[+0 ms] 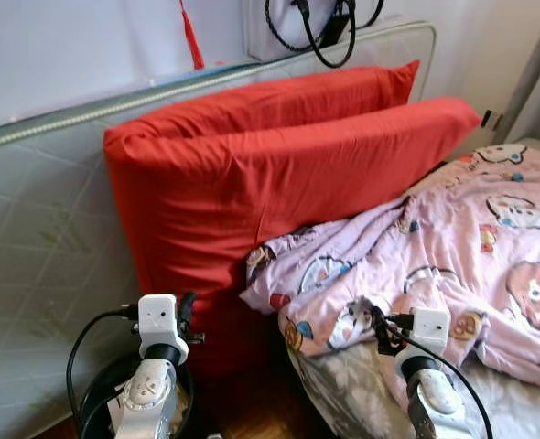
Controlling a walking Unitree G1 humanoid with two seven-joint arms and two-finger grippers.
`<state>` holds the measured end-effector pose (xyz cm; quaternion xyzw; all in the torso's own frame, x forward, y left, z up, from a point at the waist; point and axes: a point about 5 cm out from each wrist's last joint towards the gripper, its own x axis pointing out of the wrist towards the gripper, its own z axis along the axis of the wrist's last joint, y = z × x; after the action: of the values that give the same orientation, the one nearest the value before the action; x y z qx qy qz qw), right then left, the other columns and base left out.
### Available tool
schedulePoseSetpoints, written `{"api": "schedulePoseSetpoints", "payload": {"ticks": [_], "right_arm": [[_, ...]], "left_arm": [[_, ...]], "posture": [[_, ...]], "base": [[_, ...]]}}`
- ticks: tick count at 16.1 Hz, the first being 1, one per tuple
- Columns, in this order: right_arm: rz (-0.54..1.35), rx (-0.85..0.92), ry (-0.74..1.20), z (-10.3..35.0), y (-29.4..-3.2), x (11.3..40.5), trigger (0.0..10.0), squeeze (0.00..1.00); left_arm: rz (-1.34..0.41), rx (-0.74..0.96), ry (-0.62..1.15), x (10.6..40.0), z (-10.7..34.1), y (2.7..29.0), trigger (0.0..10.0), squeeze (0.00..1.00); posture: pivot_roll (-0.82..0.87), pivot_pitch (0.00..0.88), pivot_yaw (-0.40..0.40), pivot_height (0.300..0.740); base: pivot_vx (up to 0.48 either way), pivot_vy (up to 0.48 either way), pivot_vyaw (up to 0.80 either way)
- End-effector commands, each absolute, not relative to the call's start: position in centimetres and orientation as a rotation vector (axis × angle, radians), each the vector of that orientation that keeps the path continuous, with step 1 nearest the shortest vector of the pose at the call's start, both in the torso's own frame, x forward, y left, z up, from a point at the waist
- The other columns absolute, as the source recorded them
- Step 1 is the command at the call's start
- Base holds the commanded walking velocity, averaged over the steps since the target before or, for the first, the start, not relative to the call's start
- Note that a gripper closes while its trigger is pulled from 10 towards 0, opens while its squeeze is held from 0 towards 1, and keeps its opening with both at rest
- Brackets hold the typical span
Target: Clean up the room
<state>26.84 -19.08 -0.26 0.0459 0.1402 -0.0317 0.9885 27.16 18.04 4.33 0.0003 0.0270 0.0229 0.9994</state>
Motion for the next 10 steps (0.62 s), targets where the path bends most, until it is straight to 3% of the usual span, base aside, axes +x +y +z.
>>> {"api": "schedulePoseSetpoints", "payload": {"ticks": [1, 10], "right_arm": [[-0.045, 0.102, 0.268, 0.01, -18.51, 27.23, 10.0, 0.00], [-0.020, 0.125, 0.278, -0.14, -18.41, 27.16, 10.0, 0.00]], "left_arm": [[0.046, -0.004, 0.046, 27.30, 4.74, 18.22, 10.0, 0.00], [0.033, -0.008, 0.050, 27.28, 4.87, 17.97, 10.0, 0.00]], "posture": [[0.00, 0.000, 0.053, 0.650], [0.00, 0.000, 0.056, 0.650]], "base": [[0.000, 0.000, 0.00], [0.000, 0.000, 0.00]]}}
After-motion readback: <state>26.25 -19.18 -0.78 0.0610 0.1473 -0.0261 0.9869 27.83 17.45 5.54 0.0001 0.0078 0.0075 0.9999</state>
